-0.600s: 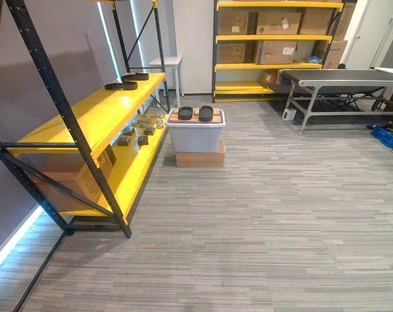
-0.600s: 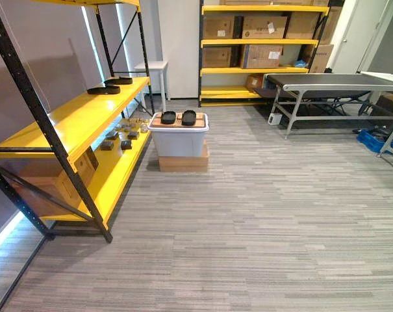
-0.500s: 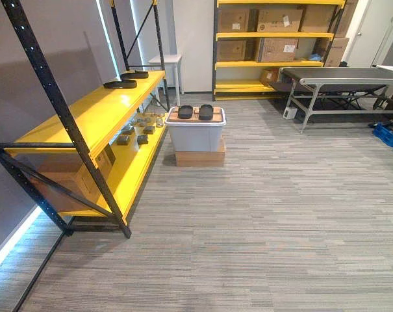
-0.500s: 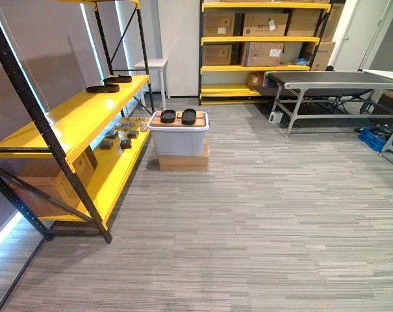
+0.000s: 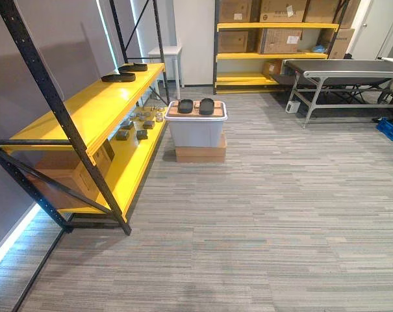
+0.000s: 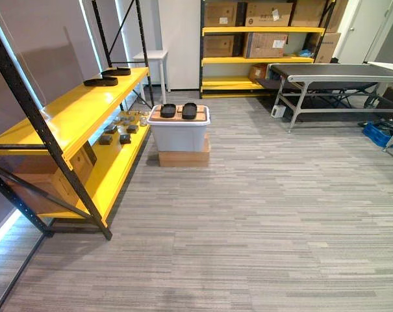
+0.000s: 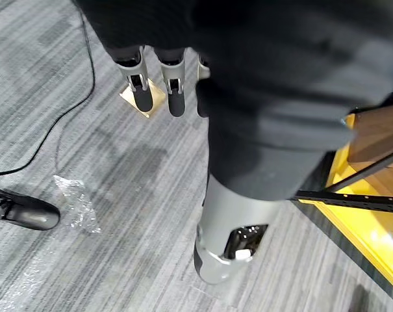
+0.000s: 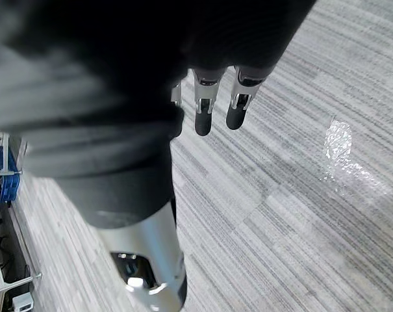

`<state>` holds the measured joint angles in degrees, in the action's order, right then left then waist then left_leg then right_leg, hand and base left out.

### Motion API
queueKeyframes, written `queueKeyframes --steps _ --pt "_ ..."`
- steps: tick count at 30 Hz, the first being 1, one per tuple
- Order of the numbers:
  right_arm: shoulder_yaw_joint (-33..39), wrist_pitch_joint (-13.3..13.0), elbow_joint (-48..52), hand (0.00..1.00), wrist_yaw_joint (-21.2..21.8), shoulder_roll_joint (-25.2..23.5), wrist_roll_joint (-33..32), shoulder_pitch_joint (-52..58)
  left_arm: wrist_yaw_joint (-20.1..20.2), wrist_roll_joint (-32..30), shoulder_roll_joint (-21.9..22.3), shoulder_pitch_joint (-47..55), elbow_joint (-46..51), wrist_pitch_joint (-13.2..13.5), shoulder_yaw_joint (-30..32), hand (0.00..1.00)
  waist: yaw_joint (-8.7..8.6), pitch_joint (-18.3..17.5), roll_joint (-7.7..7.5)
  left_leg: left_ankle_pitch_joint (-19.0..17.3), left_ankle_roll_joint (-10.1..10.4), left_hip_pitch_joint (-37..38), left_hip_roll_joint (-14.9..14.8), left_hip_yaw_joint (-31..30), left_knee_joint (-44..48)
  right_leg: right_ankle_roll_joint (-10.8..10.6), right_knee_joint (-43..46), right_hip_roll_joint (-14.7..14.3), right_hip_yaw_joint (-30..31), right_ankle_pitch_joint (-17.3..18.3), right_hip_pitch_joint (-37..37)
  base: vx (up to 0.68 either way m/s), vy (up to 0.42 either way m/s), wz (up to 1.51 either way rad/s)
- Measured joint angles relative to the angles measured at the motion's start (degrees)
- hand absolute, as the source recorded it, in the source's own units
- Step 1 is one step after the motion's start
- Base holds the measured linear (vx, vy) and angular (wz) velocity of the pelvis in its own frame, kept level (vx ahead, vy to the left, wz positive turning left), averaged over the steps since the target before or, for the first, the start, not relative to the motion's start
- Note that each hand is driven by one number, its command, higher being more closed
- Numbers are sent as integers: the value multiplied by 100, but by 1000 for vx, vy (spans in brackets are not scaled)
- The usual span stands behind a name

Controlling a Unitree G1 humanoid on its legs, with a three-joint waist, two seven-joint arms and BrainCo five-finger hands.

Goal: Walk over and take plastic housings, then place them on the shelf

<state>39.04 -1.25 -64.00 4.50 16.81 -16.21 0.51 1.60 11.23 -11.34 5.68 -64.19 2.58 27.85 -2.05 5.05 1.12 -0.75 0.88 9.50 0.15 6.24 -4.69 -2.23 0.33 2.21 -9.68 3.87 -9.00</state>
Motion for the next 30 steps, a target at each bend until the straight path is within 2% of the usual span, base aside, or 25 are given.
queueKeyframes --steps 7,12,13,14,15,16,18,19,21,23,24,25,26,27,28,29,30 --pt "-430 -1 -1 0 0 -327 3 17 -4 -3 151 114 0 14 -28 0 -1 15 14 -3 -3 -149 -18 176 -23 15 12 -23 149 -4 267 -39 -22 -13" --pt "-665 -3 0 0 7 -411 58 -95 -20 -9 149 68 14 63 -157 0 41 161 -16 -75 -13 -214 -11 388 -22 17 74 -25 366 -7 408 13 0 -23" --pt "-664 -4 2 0 8 -419 117 -103 -18 -13 154 43 64 70 -259 0 89 255 -10 -193 -5 -142 -8 459 10 -71 372 2 432 163 489 26 22 -20" --pt "-677 -6 19 0 8 -446 123 -94 -23 -13 152 -1 89 73 -351 0 102 360 -2 -298 -36 -67 4 460 55 -235 1080 72 420 461 697 23 25 -17" --pt "-714 -7 32 0 5 -461 123 -93 -28 -18 151 -12 108 73 -417 0 103 400 7 -344 -67 -11 6 459 63 -308 1540 109 400 571 861 35 44 -3" --pt "-781 -9 37 0 6 -530 123 -62 -43 -33 142 -23 124 76 -520 0 99 441 17 -403 -132 86 4 446 76 -376 2595 197 345 660 1305 52 63 9" --pt "-867 -8 24 0 6 -711 123 44 -135 -136 45 -93 127 67 -718 0 -1 523 -25 -481 -311 263 29 256 127 -383 3948 440 44 779 1872 108 60 37" --pt "-932 -8 22 0 10 -809 125 142 -163 -143 8 -138 130 68 -797 0 -27 524 -30 -581 -337 277 -15 136 208 -371 4020 506 -131 924 2059 158 8 49" --pt "-1090 -8 -1 0 13 -852 125 171 -190 -184 -31 -305 127 66 -868 0 -78 597 -16 -700 -301 266 -125 -29 299 -337 3540 485 -371 911 2341 207 -55 50" --pt "-1101 -9 -12 0 10 -870 125 182 -237 -202 -42 -518 121 69 -850 0 -187 652 2 -831 -211 285 -308 -255 302 -161 2468 317 -507 751 2484 300 -159 61" --pt "-1095 -9 -17 0 7 -876 125 195 -245 -266 -45 -643 115 72 -780 0 -271 701 -6 -925 -96 370 -458 -368 287 0 1653 150 -478 416 2541 282 -184 53" --pt "-1086 -9 -16 0 7 -876 123 246 -243 -324 -44 -706 112 73 -691 0 -289 730 -27 -1018 14 480 -547 -417 280 7 1076 59 -405 65 2565 523 -349 56" --pt "-1015 -12 -15 0 7 -858 122 331 -239 -372 -9 -730 98 74 -641 0 -347 731 -33 -1191 132 659 -669 -480 258 25 965 -22 -303 -588 2554 381 -258 36" --pt "-934 -16 -14 0 10 -850 123 376 -231 -378 37 -688 88 76 -593 0 -359 687 -17 -1230 129 777 -778 -475 226 194 1076 -145 -267 -753 2513 543 -341 15" --pt "-667 -18 -15 0 19 -892 123 382 -208 -384 148 -682 75 98 -367 0 -317 684 54 -1222 145 858 -900 -352 402 470 1460 -321 -215 -491 2582 603 -322 -19" --pt "-411 -27 33 0 36 -1002 122 420 -215 -381 280 -631 97 109 -33 0 -264 674 39 -1257 221 642 -1006 -261 1167 569 1679 -384 -196 -207 2525 726 -376 -21" --pt "-314 -30 48 0 42 -1051 117 470 -224 -361 378 -591 127 106 128 0 -266 680 48 -1284 266 421 -1053 -262 1821 626 1706 -423 -207 -102 2370 746 -333 0"
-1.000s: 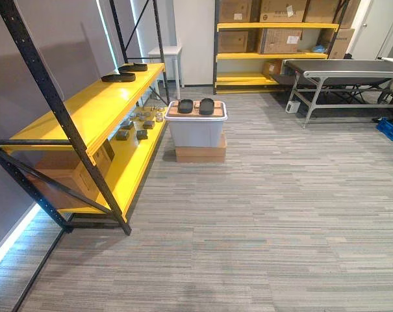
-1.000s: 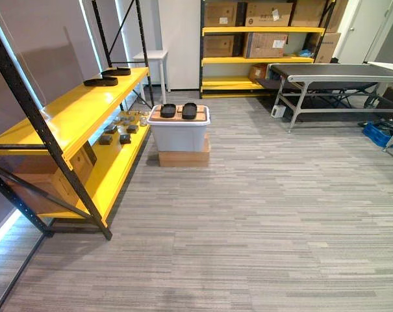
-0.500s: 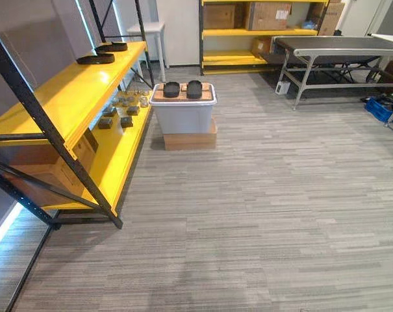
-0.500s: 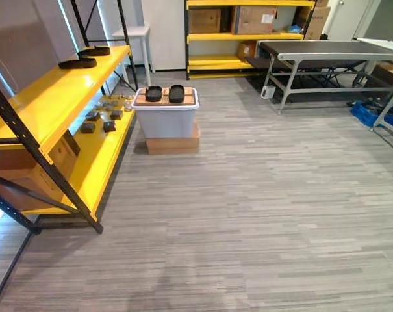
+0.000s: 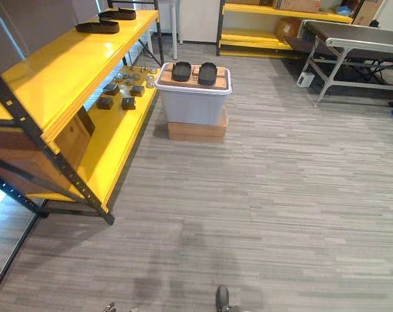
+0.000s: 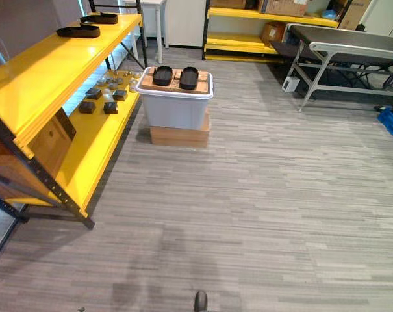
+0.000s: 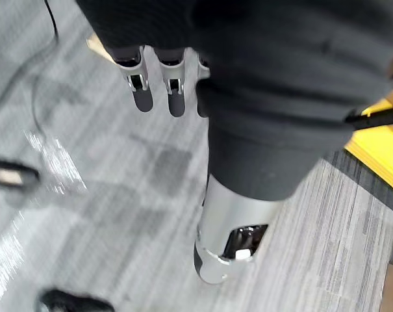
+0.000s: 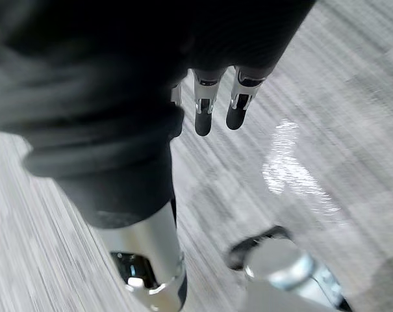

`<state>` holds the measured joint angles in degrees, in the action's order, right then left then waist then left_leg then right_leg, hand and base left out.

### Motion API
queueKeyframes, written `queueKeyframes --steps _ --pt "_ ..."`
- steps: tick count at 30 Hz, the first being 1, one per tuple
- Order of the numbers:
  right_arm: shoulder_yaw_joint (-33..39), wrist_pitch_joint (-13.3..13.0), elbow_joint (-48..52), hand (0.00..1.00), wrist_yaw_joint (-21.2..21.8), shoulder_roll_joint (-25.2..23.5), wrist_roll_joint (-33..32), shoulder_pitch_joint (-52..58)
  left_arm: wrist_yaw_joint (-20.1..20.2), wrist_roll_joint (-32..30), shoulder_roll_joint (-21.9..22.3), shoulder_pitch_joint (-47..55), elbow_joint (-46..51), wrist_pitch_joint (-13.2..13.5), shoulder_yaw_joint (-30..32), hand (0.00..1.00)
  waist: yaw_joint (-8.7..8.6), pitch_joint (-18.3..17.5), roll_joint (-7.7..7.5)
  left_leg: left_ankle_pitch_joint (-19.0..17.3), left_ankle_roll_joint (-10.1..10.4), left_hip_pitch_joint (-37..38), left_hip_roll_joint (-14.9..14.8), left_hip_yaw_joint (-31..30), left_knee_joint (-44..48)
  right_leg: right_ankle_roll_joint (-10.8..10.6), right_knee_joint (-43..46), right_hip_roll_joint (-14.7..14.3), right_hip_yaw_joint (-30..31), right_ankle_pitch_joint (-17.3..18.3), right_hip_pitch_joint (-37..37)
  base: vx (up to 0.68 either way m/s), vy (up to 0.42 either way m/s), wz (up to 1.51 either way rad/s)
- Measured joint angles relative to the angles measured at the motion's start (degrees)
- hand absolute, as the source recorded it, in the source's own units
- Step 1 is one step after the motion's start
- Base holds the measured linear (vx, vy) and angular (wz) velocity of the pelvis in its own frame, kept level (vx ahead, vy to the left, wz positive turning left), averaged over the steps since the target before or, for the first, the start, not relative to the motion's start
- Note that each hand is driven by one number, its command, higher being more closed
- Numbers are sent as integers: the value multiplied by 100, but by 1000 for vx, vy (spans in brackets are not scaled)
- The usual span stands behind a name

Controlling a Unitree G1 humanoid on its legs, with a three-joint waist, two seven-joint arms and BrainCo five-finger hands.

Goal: Walk over and take plastic housings, then place them on the shelf

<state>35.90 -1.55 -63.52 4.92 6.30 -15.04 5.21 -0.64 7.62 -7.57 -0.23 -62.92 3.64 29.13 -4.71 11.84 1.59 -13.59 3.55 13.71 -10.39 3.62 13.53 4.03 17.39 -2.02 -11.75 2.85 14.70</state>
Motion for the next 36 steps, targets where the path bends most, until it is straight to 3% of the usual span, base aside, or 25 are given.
queueKeyframes --steps 2,5,7,9,10,11,13,14,16,17,18,19,20,22,24,25,26,27,28,29,30,31,32,34,36 --pt "39 18 176 0 0 -119 -17 315 21 152 433 227 332 -13 570 0 92 29 138 338 251 -1306 -396 -217 3725 238 -301 -291 -25 304 -920 620 -219 5" --pt "33 18 389 0 -31 -351 -16 388 42 369 619 491 456 -53 772 0 309 46 88 351 287 -2449 -585 -115 5721 423 -915 -528 284 497 -2087 544 -126 -34" --pt "29 31 425 0 -40 -394 13 318 74 463 756 634 448 -59 774 0 514 34 82 218 101 -3097 -508 209 5405 426 -1291 -516 630 574 -2543 512 -35 -71" --pt "171 43 364 0 -30 -396 119 112 119 481 853 857 425 -101 765 0 674 35 54 58 95 -3405 -212 457 4120 338 -1415 -335 1006 705 -2843 479 54 -102" --pt "439 43 348 0 -29 -388 150 -76 163 557 935 1037 383 -106 766 0 739 50 36 104 46 -3455 62 562 2775 264 -1478 -151 1280 831 -3035 608 188 -112" --pt "462 34 370 0 -29 -332 210 -122 241 596 970 1181 296 -137 759 0 798 40 49 398 -47 -3475 203 711 1324 156 -1598 2 1445 979 -3197 642 218 -100" --pt "484 31 353 0 -49 -279 244 -160 268 674 985 1246 294 -144 789 0 888 0 101 869 -128 -3731 139 949 640 84 -1717 62 1574 1195 -3401 527 217 -51" --pt "506 30 218 0 -71 -278 256 -161 271 675 911 1262 217 -144 833 0 963 -111 -4 1248 -437 -3826 205 1154 906 31 -1708 249 1644 1353 -3481 695 260 -13" --pt "745 31 -40 0 -75 -232 257 -155 338 678 906 1092 -24 -154 1139 0 843 -234 -207 1595 -967 -3793 615 947 1048 -120 -1070 499 1595 1350 -3402 730 269 33" --pt "923 31 -152 0 -75 -253 257 -112 348 682 873 1079 -131 -158 1252 0 828 -293 -273 1651 -1073 -3581 805 906 1050 -231 -415 595 1627 1304 -3314 737 282 61" --pt "1098 29 -328 0 -66 -276 256 -16 351 686 818 1109 -189 -163 1263 0 836 -352 -419 1366 -1044 -3177 1058 856 1005 -833 625 672 1615 952 -3147 750 270 54" --pt "1159 29 -415 0 -65 -274 256 32 356 688 805 1125 -187 -163 1253 0 840 -365 -428 1207 -1035 -2981 1124 774 983 -1419 1219 659 1642 598 -2990 756 226 87" --pt "1236 35 -552 0 -19 -302 263 127 372 685 715 1109 -185 -171 1136 0 739 -395 -338 940 -1050 -2620 1218 457 971 -1967 2599 496 1692 -321 -2479 597 138 84" --pt "1115 42 -518 0 50 -354 267 156 367 676 628 1062 -148 -202 906 0 684 -359 -403 776 -1072 -1868 1359 183 598 -1923 4472 698 1295 -320 -1557 758 55 86" --pt "988 38 -350 0 75 -372 313 205 350 675 645 989 -113 -212 795 0 541 -346 -291 768 -1066 -975 1369 -124 -25 -1643 5063 1073 761 -27 -779 686 -27 78" --pt "937 33 -236 0 83 -422 315 264 350 675 635 861 -100 -210 746 0 435 -345 -280 755 -1072 -517 1321 -389 -420 -1184 4901 1270 489 276 -284 644 -138 102" --pt "900 34 -238 0 85 -427 314 308 350 675 651 710 -57 -211 748 0 383 -332 -263 671 -980 -177 1196 -597 -656 -1020 4341 1352 345 539 121 764 -186 100" --pt "902 34 -237 0 83 -435 314 359 353 675 656 633 -46 -209 749 0 368 -320 -253 608 -969 -2 1127 -692 -748 -1037 3907 1351 302 596 280 718 -267 84" --pt "903 34 -238 0 81 -451 310 447 351 675 672 512 -9 -206 746 0 344 -312 -237 421 -864 260 952 -826 -813 -1054 2808 1258 336 583 496 608 -311 67" --pt "894 34 -225 0 79 -473 278 543 342 671 706 437 2 -200 756 0 327 -318 -239 185 -714 438 801 -881 -826 -1053 1349 1178 373 467 564 619 -349 61" --pt "888 35 -196 0 78 -485 244 600 335 672 710 434 32 -198 767 0 326 -324 -249 63 -664 511 763 -874 -827 -1099 643 1157 402 364 561 696 -425 53" --pt "908 36 -172 0 61 -454 229 663 322 669 828 442 92 -190 859 0 278 -355 -157 -58 -549 684 616 -827 -844 -793 464 1008 457 -530 511 736 -430 20" --pt "913 35 -25 0 45 -447 214 655 325 668 1048 442 120 -191 1093 0 294 -388 76 89 -375 670 417 -486 -694 -602 657 808 416 -190 533 731 -411 4" --pt "909 43 151 0 48 -479 202 649 304 669 1157 456 122 -184 1326 0 278 -395 180 343 -141 509 253 -212 -82 -452 868 716 316 132 402 633 -337 5" --pt "890 51 216 0 54 -571 201 713 305 671 1208 468 180 -175 1562 0 227 -351 238 982 55 -114 -44 -250 1808 -315 861 609 53 596 -231 601 -301 41"
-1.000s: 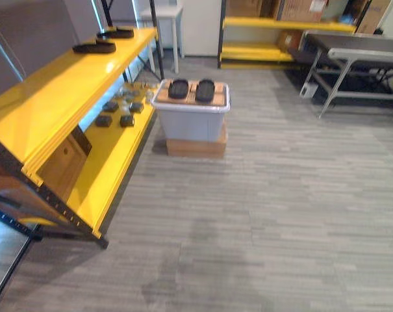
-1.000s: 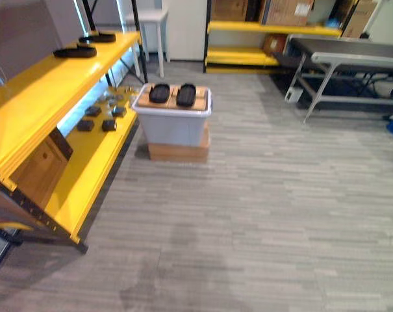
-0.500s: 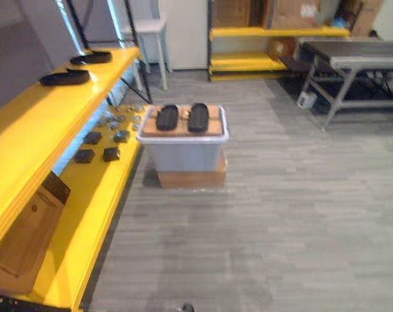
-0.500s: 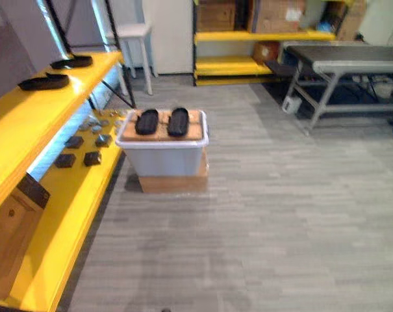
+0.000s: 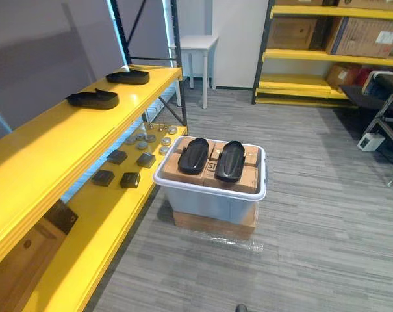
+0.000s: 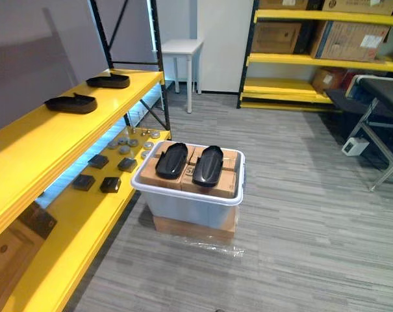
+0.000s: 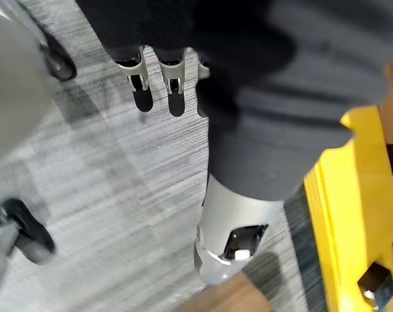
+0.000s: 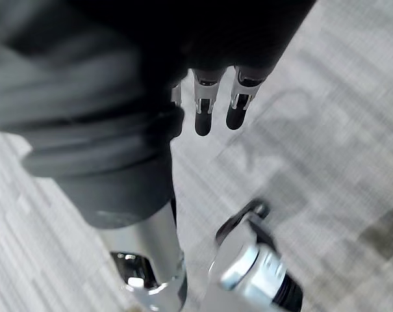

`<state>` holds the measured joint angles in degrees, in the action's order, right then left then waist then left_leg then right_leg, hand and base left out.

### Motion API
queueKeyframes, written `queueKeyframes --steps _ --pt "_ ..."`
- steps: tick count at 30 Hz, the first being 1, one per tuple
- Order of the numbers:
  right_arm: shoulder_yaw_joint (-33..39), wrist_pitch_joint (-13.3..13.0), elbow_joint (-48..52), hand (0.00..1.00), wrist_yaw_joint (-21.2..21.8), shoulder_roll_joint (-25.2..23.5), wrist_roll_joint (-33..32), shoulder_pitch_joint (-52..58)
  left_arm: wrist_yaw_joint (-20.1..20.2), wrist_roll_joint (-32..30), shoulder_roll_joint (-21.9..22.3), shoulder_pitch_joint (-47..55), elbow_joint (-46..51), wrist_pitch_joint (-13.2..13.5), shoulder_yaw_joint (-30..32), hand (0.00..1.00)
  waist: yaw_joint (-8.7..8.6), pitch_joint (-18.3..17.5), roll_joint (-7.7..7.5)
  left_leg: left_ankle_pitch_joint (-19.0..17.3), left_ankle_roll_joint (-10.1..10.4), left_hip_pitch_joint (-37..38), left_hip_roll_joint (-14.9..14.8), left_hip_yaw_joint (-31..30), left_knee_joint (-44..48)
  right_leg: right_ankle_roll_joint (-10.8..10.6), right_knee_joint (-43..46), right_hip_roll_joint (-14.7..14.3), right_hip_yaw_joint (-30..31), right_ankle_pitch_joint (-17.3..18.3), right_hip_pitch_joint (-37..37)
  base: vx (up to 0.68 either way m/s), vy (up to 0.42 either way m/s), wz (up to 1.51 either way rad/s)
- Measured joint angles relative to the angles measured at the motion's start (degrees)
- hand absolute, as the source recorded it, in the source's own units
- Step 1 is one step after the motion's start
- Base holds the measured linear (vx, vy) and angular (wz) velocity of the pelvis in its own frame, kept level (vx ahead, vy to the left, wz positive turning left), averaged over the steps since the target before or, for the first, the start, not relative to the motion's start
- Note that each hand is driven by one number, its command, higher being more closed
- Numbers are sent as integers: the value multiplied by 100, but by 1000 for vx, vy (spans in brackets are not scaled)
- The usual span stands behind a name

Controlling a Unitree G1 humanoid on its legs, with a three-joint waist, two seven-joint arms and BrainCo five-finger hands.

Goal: Walk over and take plastic housings, then place them on the shelf

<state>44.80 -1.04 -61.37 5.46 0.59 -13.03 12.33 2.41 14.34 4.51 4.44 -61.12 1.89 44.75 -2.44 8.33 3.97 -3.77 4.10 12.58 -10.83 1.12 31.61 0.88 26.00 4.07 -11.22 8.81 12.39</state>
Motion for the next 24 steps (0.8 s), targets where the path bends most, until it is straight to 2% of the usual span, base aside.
queueKeyframes --steps 1,2,3,5,6,7,8,9,10,11,12,14,15,17,20,21,22,23,24 --pt "-121 10 72 0 -2 -67 -2 35 25 0 -1 36 43 -9 131 0 27 9 16 647 201 -404 -161 -85 979 48 -100 -98 -61 158 -306 488 -199 14" --pt "-290 19 218 0 -2 -82 -4 76 42 0 -4 68 61 -15 232 0 87 5 45 921 326 -870 -302 -133 2015 122 -205 -202 -64 262 -548 388 -124 -13" --pt "-454 16 295 0 -18 -83 -4 8 42 3 -5 156 124 -38 322 0 157 24 81 830 379 -1450 -465 -31 3198 174 -450 -323 -22 317 -920 483 -101 -27" --pt "-686 18 390 0 -55 -84 2 -51 37 5 -29 358 133 -47 245 0 218 40 18 477 204 -2030 -681 425 3888 164 -1032 -342 71 310 -1577 479 -37 -30" --pt "-944 14 447 0 -116 -28 9 -119 41 5 -51 510 68 -71 67 0 292 39 -26 89 19 -2291 -851 915 3576 111 -1401 -229 182 279 -2010 465 9 -36" --pt "-1078 12 488 0 -154 -7 17 -148 35 4 -73 542 -2 -80 21 0 335 47 -40 -56 12 -2364 -908 1116 3268 84 -1530 -154 246 265 -2140 555 72 -49" --pt "-1310 6 706 0 -235 68 58 -252 20 6 -124 631 -126 -88 -157 0 359 71 -91 -285 34 -2376 -915 1463 2239 5 -1742 21 331 218 -2434 466 142 -41" --pt "-1387 -3 1019 0 -309 73 114 -371 -4 5 -149 740 -165 -84 -336 0 318 99 -142 -314 89 -2238 -701 1644 637 -115 -1775 207 420 219 -2563 450 178 -37" --pt "-1435 -20 1250 0 -362 98 169 -369 -17 2 -159 765 -177 -80 -445 0 333 89 -136 -177 57 -2105 -479 1565 -379 -217 -1742 270 453 247 -2539 473 300 -40" --pt "-1643 -38 1734 0 -490 213 367 -355 -50 -1 -198 853 -185 -59 -766 0 375 24 -47 542 184 -2052 -247 1235 -1549 -420 -1684 310 576 363 -2499 372 290 -36" --pt "-1806 -32 1901 0 -550 185 437 -413 -76 1 -283 851 -211 -61 -917 0 345 -23 -189 550 160 -1988 -104 1326 -1594 -467 -1692 471 628 387 -2488 441 331 -27" --pt "-2114 -155 2841 0 -635 162 864 -412 -104 7 -652 753 -189 69 -1452 0 238 -151 -440 740 73 -1815 221 1312 -2362 -494 -1653 588 749 186 -2258 327 181 20" --pt "-2104 -179 3019 0 -666 177 956 -428 -105 6 -742 719 -185 84 -1584 0 235 -166 -458 781 72 -1762 264 1306 -2521 -570 -1662 601 760 88 -2266 267 118 30" --pt "-2083 -232 3526 0 -822 223 1406 -577 -126 -6 -876 655 -71 128 -2003 0 203 -166 -451 929 34 -1451 334 1330 -3070 -744 -1685 592 808 -203 -2317 229 94 10" --pt "-2096 -235 3650 0 -1098 329 1740 -879 -219 -57 -855 645 266 141 -2629 0 220 -174 -430 964 2 -1298 360 1329 -3310 -770 -1513 562 910 -360 -2283 182 52 7" --pt "-2111 -232 3651 0 -1188 362 1828 -969 -234 -57 -862 646 411 149 -2754 0 233 -158 -398 968 -1 -1298 311 1329 -3329 -769 -1332 519 917 -375 -2182 143 -15 1" --pt "-2116 -231 3686 0 -1333 434 1942 -1209 -266 -53 -861 582 669 178 -2963 0 276 -53 -252 973 0 -1300 96 1320 -3329 -765 -729 364 967 -431 -1812 48 -64 -13" --pt "-2114 -227 3843 0 -1464 516 2030 -1463 -316 -37 -788 490 903 216 -3132 0 334 67 -53 1007 23 -1348 -87 1340 -3326 -871 -985 239 1003 275 -1605 8 -88 -14" --pt "-2114 -223 3942 0 -1534 549 2069 -1621 -338 -1 -795 466 1038 257 -3238 0 348 88 -67 1020 19 -1418 -74 1322 -3317 -875 -1562 227 952 246 -1587 -33 -90 -3"
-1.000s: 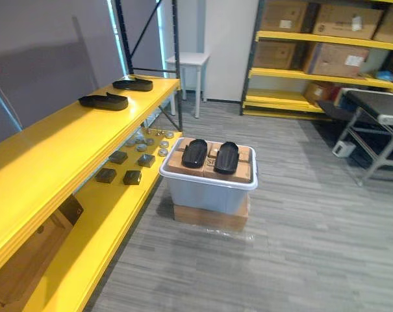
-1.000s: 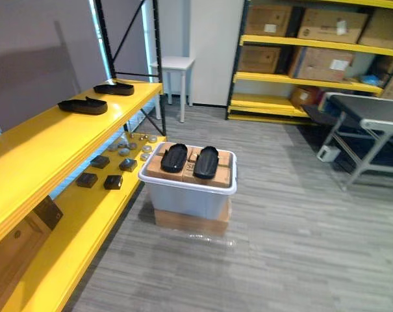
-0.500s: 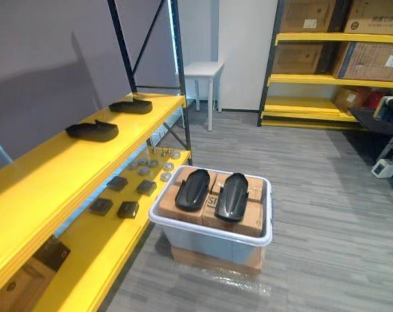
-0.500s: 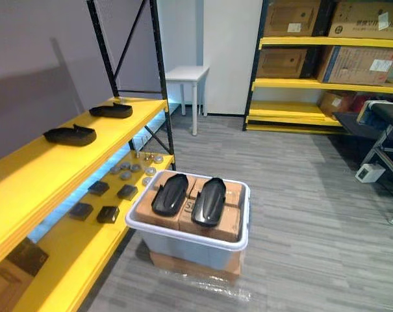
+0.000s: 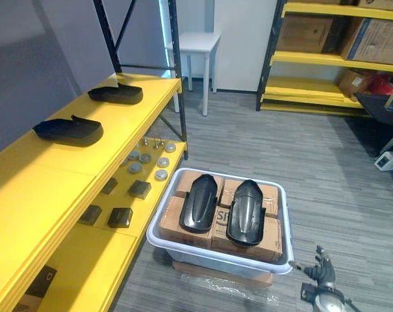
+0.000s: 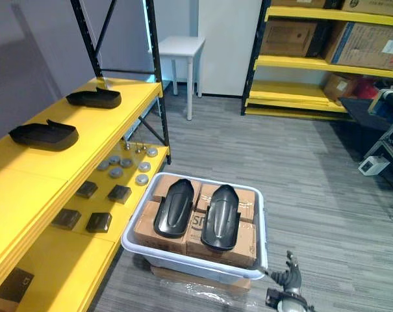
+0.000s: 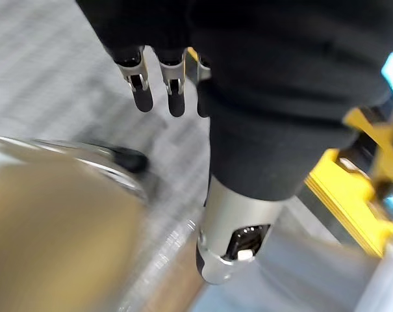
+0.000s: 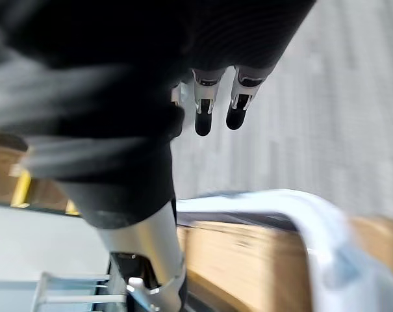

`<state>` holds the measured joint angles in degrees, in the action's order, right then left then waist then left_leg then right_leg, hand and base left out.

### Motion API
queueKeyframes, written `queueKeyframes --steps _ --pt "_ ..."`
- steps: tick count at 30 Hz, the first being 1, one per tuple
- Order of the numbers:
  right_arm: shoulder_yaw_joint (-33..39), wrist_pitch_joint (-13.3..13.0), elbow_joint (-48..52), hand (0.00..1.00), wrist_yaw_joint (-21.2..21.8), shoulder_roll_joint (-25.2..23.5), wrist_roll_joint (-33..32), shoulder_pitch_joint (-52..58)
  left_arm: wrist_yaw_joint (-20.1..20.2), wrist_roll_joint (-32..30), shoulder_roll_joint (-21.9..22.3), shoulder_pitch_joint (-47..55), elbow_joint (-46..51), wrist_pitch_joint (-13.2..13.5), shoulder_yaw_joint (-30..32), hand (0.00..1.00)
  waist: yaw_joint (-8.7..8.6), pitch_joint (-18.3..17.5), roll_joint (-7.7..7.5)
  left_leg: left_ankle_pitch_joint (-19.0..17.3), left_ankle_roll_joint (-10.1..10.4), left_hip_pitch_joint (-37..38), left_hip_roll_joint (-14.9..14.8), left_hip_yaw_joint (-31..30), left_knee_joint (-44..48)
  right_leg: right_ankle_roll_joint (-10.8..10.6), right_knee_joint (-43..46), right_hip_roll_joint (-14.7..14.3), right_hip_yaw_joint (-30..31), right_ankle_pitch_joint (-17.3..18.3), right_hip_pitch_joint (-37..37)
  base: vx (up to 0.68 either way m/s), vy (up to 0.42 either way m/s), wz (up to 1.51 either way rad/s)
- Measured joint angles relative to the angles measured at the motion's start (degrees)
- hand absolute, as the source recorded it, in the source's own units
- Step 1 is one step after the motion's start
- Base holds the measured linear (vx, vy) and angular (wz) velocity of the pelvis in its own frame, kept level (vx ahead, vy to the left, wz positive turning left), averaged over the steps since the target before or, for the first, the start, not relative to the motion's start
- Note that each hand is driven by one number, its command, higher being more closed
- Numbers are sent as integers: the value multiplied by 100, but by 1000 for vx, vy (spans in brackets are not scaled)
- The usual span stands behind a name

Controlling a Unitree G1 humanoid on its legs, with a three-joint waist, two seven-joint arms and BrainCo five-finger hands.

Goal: Walk over and take plastic housings, then place them on the shelf

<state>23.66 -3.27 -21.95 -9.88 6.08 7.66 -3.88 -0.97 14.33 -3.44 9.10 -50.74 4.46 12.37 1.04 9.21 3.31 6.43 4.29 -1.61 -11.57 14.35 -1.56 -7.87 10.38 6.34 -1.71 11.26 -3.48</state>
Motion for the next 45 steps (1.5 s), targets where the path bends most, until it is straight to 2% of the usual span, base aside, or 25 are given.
queueKeyframes --steps 1,2,3,6,8,10,12,14,17,23,30,35,39,40,45 --pt "6 0 160 0 -144 58 62 -298 2 11 -55 -50 195 78 -144 0 -16 66 -98 2 4 -148 93 -36 38 105 -594 72 -62 -296 112 -36 -153 22" --pt "6 -11 214 0 -307 207 113 -689 8 18 -143 -215 410 143 -280 0 -34 249 -252 -2 38 -269 266 -94 99 193 -661 163 -136 -631 357 -58 -194 35" --pt "-7 1 0 0 -493 630 173 -1270 -12 47 17 -394 503 174 -472 0 -9 461 20 29 85 -510 137 -217 194 175 -654 37 -224 -805 454 -73 -164 23" --pt "-19 92 -715 0 -966 1330 215 -2697 -76 257 163 -451 689 271 -923 0 53 914 311 73 125 -950 9 -369 204 249 -728 -122 -275 -854 823 -102 -75 5" --pt "-82 136 -1315 0 -1093 1661 158 -3304 -136 294 153 -490 692 293 -969 0 48 1163 350 103 128 -1120 -19 -483 255 256 -630 -154 -343 -860 964 -71 -40 18" --pt "-355 210 -2229 0 -1201 2319 -58 -4178 -218 467 52 -632 676 334 -1183 0 130 1536 339 147 155 -1462 -16 -589 395 253 -483 -146 -370 -864 1260 -72 6 20" --pt "-529 218 -2683 0 -1227 2582 -77 -4615 -255 477 -36 -713 626 347 -1241 0 182 1613 336 171 128 -1647 23 -645 408 239 -477 -114 -391 -873 1407 -14 36 14" --pt "-1015 213 -3176 0 -1212 2806 -272 -5057 -335 522 -128 -772 477 404 -1412 0 311 1627 336 172 125 -1799 68 -677 424 203 -475 -67 -398 -894 1534 29 45 10" --pt "-1479 205 -3564 0 -1126 2931 -287 -5447 -382 528 -219 -982 320 466 -1572 0 353 1671 335 169 123 -2040 89 -831 534 163 -454 -54 -456 -922 1656 21 41 17" --pt "-1991 190 -3615 0 -967 2989 -416 -5487 -464 572 -238 -1421 -62 507 -1765 0 415 1783 332 147 95 -2183 136 -894 546 161 -286 -3 -504 -923 1848 -4 45 5" --pt "-1915 108 -2819 0 -1120 2500 -411 -5052 -622 569 -214 -1595 -216 516 -1843 0 400 1801 304 123 71 -2183 169 -775 551 159 -288 42 -355 -924 1936 -31 39 -9" --pt "-1684 156 -2794 0 -1264 2024 -369 -4685 -722 573 -185 -1601 -209 545 -1846 0 393 1808 293 154 66 -2119 168 -676 488 159 -289 48 -308 -924 1961 -34 29 -8" --pt "-1558 211 -2870 0 -1320 1933 -115 -4681 -787 593 -175 -1602 -209 555 -1846 0 383 1810 289 308 53 -2063 185 -612 252 154 -293 47 -222 -947 2054 -29 33 -9" --pt "-1390 230 -2990 100 -1362 1872 -26 -4776 -816 660 -173 -1601 -215 555 -1849 0 369 1810 289 379 66 -2023 183 -608 140 153 -299 36 -219 -971 2068 0 0 0" --pt "-1048 236 -4004 100 -1497 1990 -10 -5467 -884 763 -185 -1602 -220 602 -1976 0 397 1810 287 536 55 -1913 213 -579 -135 121 -308 44 -216 -1034 2094 -22 26 -1"
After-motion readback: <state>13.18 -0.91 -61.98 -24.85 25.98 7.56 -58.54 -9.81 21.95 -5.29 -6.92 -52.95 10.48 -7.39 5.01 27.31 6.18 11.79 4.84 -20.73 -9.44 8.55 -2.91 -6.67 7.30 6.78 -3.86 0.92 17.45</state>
